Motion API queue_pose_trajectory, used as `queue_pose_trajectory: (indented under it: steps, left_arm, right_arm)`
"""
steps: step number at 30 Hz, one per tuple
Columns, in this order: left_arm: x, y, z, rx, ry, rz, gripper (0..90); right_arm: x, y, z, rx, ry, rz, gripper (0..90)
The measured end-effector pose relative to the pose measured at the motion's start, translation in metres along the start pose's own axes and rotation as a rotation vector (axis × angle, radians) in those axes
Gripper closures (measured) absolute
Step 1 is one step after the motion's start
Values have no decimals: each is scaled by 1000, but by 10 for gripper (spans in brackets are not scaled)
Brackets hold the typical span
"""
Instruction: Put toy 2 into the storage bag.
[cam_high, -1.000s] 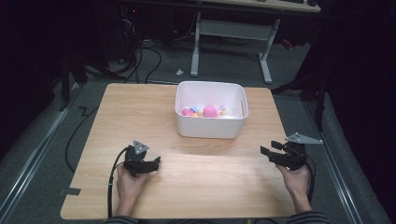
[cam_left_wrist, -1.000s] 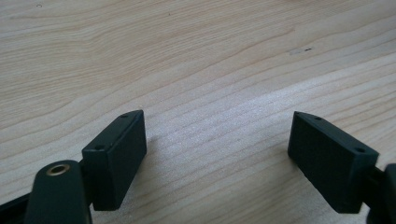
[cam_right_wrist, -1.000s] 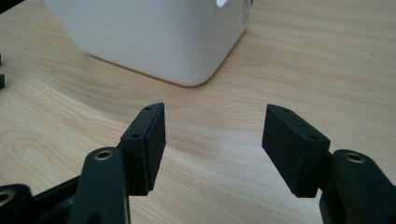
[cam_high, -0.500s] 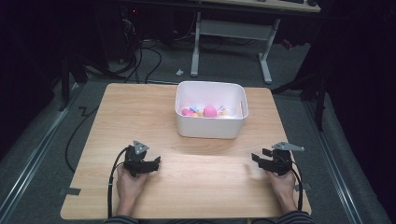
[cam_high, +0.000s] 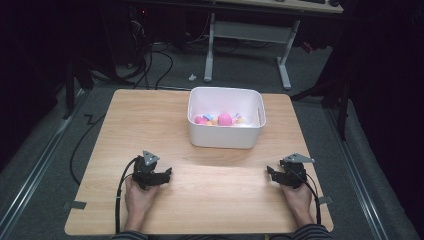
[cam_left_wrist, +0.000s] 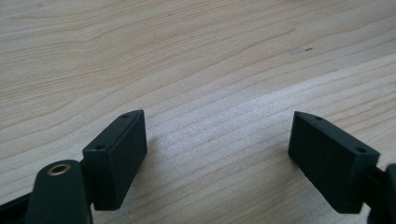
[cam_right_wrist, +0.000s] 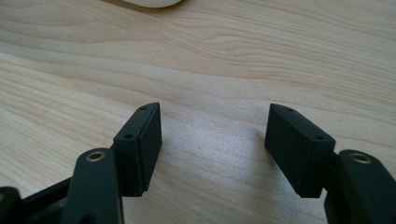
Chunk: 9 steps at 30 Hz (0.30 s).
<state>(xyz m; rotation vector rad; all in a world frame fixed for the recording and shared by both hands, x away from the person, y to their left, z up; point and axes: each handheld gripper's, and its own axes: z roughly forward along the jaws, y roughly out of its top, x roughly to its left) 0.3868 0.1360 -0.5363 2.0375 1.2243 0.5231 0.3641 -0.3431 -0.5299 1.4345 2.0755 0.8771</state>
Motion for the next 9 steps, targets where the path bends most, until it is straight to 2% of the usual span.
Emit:
queue_pose_trajectory:
  steps: [9]
  left_arm:
    - [0, 0, 0, 0, 0, 0, 197]
  right_arm:
    - [0, 0, 0, 1, -2, 0, 363]
